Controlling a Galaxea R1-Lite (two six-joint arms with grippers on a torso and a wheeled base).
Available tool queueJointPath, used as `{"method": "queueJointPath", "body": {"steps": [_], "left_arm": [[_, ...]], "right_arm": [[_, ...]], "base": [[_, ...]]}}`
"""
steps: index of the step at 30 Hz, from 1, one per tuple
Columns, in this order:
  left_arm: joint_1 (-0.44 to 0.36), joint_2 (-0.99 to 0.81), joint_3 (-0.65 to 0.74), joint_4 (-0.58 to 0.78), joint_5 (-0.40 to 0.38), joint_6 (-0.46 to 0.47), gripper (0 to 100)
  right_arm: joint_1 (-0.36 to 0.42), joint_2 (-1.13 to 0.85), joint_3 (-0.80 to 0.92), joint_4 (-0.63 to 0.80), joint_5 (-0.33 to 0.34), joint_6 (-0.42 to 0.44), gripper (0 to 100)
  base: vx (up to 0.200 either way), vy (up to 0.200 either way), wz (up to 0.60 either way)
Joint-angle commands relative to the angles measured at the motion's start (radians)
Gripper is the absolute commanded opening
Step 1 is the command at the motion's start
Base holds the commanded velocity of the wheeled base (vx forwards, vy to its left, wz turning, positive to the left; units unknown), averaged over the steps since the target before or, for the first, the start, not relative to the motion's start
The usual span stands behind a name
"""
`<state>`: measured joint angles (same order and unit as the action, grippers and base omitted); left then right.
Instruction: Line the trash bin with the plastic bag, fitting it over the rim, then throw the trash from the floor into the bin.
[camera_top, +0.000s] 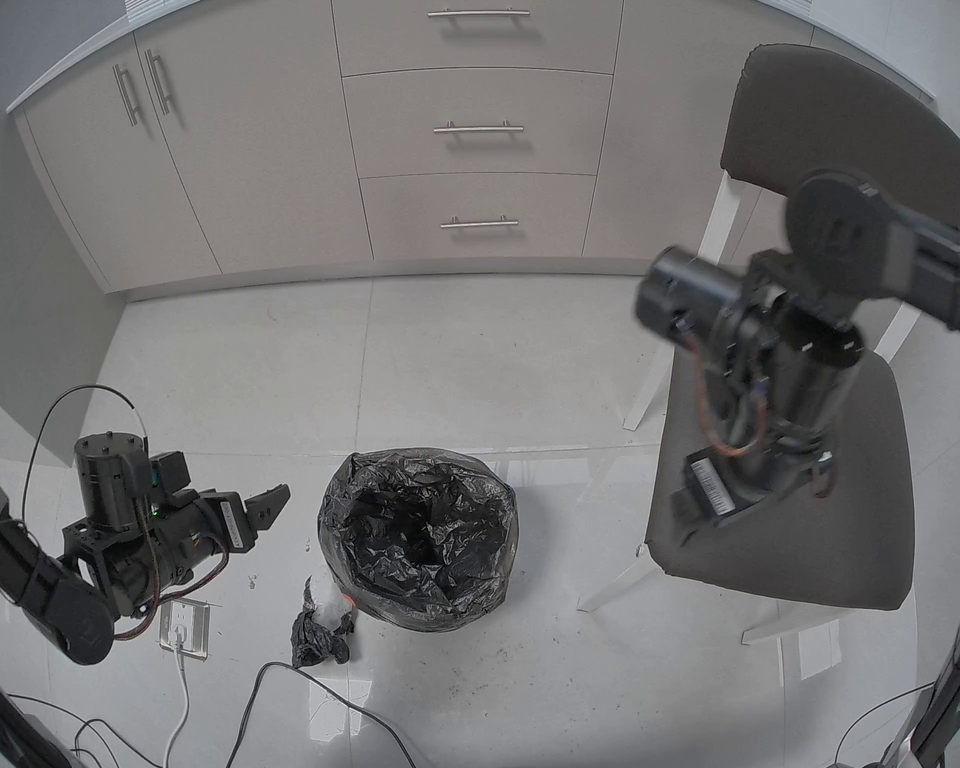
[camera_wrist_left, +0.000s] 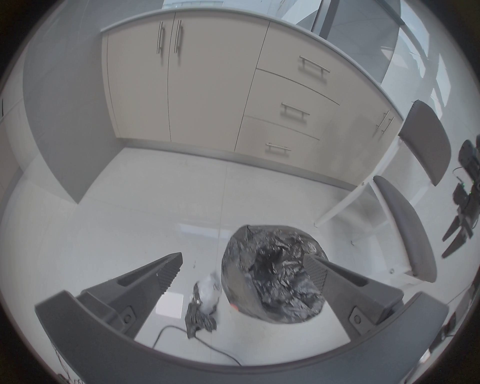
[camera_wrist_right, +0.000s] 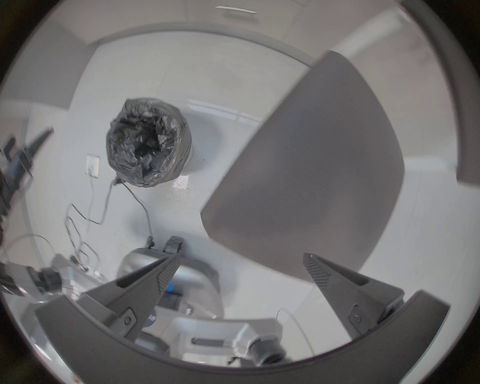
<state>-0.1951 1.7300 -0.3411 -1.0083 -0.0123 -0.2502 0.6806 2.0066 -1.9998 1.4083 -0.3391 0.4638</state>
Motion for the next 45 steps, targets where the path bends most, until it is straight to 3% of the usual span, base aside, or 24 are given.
{"method": "queueJointPath", "body": {"steps": [1, 6, 9, 12, 17, 21, 25, 28, 29, 32, 38, 45], "left_arm": [[-0.104, -0.285, 0.128, 0.185, -0.061, -0.095, 100], [-0.113, -0.339, 0.089, 0.338, -0.086, -0.096, 100], [-0.113, -0.345, 0.036, 0.415, -0.089, -0.15, 100], [-0.113, -0.359, -0.001, 0.485, -0.103, -0.192, 100], [-0.104, -0.336, -0.026, 0.586, -0.112, -0.189, 100], [-0.038, -0.162, -0.087, 0.544, -0.109, -0.17, 100], [0.051, 0.115, -0.2, 0.382, -0.086, -0.133, 100], [0.117, 0.322, -0.342, 0.208, -0.023, -0.135, 100], [0.12, 0.332, -0.351, 0.198, -0.018, -0.135, 100], [0.187, 0.514, -0.581, 0.162, 0.011, -0.119, 100], [0.212, 0.637, -0.924, 0.37, 0.012, -0.116, 100], [0.217, 0.827, -1.394, 0.715, 0.014, -0.118, 100]], "right_arm": [[-0.084, -0.462, 0.0, 0.141, 0.127, 0.222, 100], [-0.17, -0.695, 0.0, -0.022, 0.126, 0.223, 100], [-0.253, -0.836, 0.262, -0.285, 0.086, 0.211, 100], [-0.296, -0.936, 0.487, -0.485, -0.017, 0.199, 100], [-0.319, -1.083, 0.724, -0.667, -0.144, 0.165, 100], [-0.342, -1.206, 0.854, -0.718, -0.167, 0.133, 100], [-0.366, -1.27, 0.94, -0.793, -0.164, 0.111, 100], [-0.378, -1.279, 1.013, -0.89, -0.167, 0.087, 100], [-0.378, -1.279, 1.017, -0.896, -0.167, 0.084, 100], [-0.38, -1.27, 1.112, -1.04, -0.166, 0.018, 100], [-0.38, -1.223, 1.201, -1.269, -0.167, -0.056, 100], [-0.368, -1.203, 1.219, -1.295, -0.158, -0.057, 100]], "base": [[0.0, 0.0, 0.0], [0.0, 0.0, 0.0], [0.0, 0.0, 0.0], [0.0, 0.0, 0.0], [0.0, 0.0, 0.0], [0.0, 0.0, 0.0], [0.0, 0.0, 0.0], [0.0, 0.0, 0.0], [0.0, 0.0, 0.0], [0.0, 0.0, 0.0], [0.0, 0.0, 0.0], [0.0, 0.0, 0.0]]}}
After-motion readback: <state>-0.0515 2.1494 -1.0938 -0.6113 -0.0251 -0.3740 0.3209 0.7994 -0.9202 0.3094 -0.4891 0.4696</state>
